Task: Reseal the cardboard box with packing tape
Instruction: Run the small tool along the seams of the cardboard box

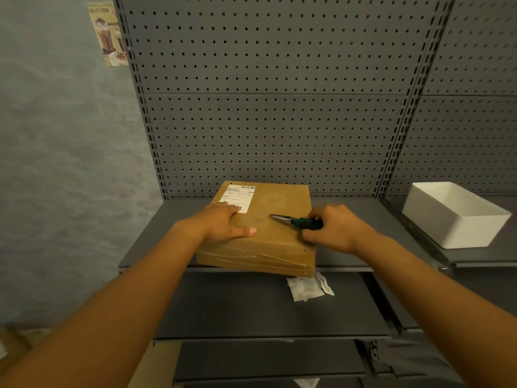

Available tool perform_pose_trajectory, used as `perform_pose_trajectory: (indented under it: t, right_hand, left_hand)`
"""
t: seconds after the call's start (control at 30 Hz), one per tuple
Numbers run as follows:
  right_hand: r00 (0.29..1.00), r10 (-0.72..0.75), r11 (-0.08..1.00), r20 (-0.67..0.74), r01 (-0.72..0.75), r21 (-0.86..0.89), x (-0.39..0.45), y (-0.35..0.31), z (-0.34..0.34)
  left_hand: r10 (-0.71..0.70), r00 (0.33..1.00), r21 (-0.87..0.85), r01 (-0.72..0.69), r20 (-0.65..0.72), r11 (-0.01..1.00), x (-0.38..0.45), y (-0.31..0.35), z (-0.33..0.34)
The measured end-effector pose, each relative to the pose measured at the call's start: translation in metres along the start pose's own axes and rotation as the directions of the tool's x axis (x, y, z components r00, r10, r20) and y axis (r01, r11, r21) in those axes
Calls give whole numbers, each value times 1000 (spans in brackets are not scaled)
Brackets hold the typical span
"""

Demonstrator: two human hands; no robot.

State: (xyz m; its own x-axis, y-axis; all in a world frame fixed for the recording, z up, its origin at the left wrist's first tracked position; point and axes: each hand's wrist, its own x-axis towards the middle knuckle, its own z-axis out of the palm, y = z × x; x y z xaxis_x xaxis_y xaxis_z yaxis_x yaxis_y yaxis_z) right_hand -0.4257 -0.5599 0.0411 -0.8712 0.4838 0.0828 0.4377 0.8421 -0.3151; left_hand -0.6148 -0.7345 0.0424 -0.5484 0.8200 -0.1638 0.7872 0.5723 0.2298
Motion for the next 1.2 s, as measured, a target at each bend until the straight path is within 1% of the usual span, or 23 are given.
perform_pose_trajectory:
  t: [0.07,0.17,0.23,0.4,0.77,0.9,1.07,1.2]
  right_hand:
    - [1000,-24,999,0,24,-34,-1,0,2]
    - [998,-46,991,-37,40,-130,-2,0,2]
    - [996,-69,986,-54,60,-155,-3,-2,2]
    - [990,-123,981,-63,112,-159,-2,-5,3]
    - [989,-135,977,-55,124,-172,3,-10,10]
    - [988,-143,976,-55,131,-177,4,-10,9]
    - [987,-152,972,-48,140,-190,6,-11,9]
    - [987,-152,970,-40,142,-198,6,-11,9]
  left_hand:
    - [-2,1000,-1,2,0,1000,1,-1,0]
    - [-3,1000,-3,3,1,1000,2,-2,1]
    - [-3,1000,-9,3,-1,1000,2,-3,2]
    - [-7,1000,0,7,-7,1000,3,-4,4]
    - [11,999,14,-11,-33,1000,6,-6,5]
    - [2,998,20,-1,-63,1000,9,-12,8]
    - [33,991,68,-24,-128,997,8,-13,11]
    - [37,990,68,-28,-134,997,8,-13,11]
